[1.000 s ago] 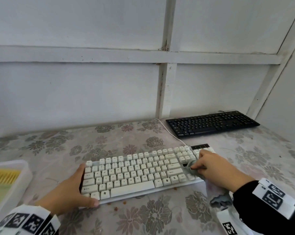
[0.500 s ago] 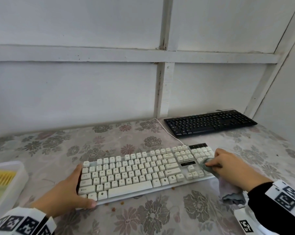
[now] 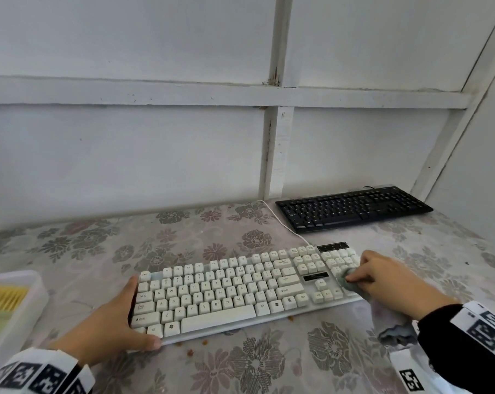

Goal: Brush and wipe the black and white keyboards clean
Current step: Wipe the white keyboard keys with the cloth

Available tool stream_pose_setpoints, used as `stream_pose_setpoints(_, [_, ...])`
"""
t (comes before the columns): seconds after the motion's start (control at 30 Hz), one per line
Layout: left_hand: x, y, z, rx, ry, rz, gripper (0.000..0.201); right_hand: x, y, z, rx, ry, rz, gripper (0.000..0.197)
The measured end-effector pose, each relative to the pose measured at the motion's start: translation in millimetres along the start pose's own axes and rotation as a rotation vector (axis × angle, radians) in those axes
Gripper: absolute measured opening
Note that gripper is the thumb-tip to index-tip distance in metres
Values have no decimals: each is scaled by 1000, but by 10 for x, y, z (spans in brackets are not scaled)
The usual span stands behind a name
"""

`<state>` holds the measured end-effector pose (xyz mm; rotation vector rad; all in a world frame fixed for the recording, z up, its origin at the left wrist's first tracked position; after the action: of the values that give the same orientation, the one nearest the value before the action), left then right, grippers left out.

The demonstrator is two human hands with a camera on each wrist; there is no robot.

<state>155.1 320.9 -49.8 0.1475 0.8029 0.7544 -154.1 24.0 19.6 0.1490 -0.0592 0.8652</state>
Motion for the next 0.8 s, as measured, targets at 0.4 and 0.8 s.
stream_pose_setpoints(0.4, [-36,18,13,-6,8,-10,149,-264,-16,-16,-62,-1,-75,18])
stream_pose_setpoints(0.8, [-90,85,29,29,30,-8,166,-225,10,130,-87,-28,-90,17])
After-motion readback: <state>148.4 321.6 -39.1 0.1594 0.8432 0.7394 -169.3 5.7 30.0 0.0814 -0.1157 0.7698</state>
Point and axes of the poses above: each hand's wrist, its own y-axis away from the middle knuckle, its own z-axis out of the back of the hand, x = y × z, the point moved 4 cm from there along -y, towards the middle knuckle, and after that the axes turned 2 degrees about z, right-handed, at the moved point
